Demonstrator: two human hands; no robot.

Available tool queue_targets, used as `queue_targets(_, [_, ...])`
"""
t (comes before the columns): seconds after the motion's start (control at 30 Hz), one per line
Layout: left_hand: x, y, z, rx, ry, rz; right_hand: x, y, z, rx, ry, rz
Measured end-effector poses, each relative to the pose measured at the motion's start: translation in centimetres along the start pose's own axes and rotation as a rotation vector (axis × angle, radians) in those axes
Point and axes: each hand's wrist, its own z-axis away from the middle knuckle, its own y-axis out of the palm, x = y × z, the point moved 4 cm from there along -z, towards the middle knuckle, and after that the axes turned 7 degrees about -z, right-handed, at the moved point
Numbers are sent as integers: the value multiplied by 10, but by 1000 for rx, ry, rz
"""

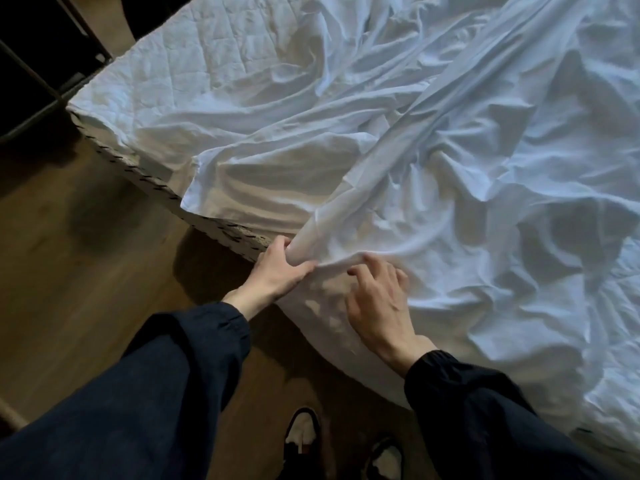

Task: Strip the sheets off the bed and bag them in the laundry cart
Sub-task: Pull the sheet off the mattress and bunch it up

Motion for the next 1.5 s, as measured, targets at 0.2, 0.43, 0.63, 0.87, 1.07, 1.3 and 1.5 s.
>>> queue_targets(0.2, [-50,3,-12,-71,131,-48,-79,-38,-12,25,404,124])
queue_targets(0.43, [-70,6,-42,226,-48,297,-143,-56,11,-31,743,152])
queue_targets(0.63, [-56,-20,-54,-74,-185,577,-193,-88,39,-246,1058,57])
queue_targets(0.87, [-65,-10,-56,57,-139,357,-209,-105,52,-486,1271,-149])
queue_targets(1.07, [-75,4,-41,397,-146,418,-224,-112,78,-410,1333,-263])
queue_targets(1.3, [-85,-11,-26,-34,-123,535,-206,-138,93,-608,1191,-670])
queue_targets(1.5, [-148,-67,16,-156,80,639,-166,-182,121,-789,1156,-953])
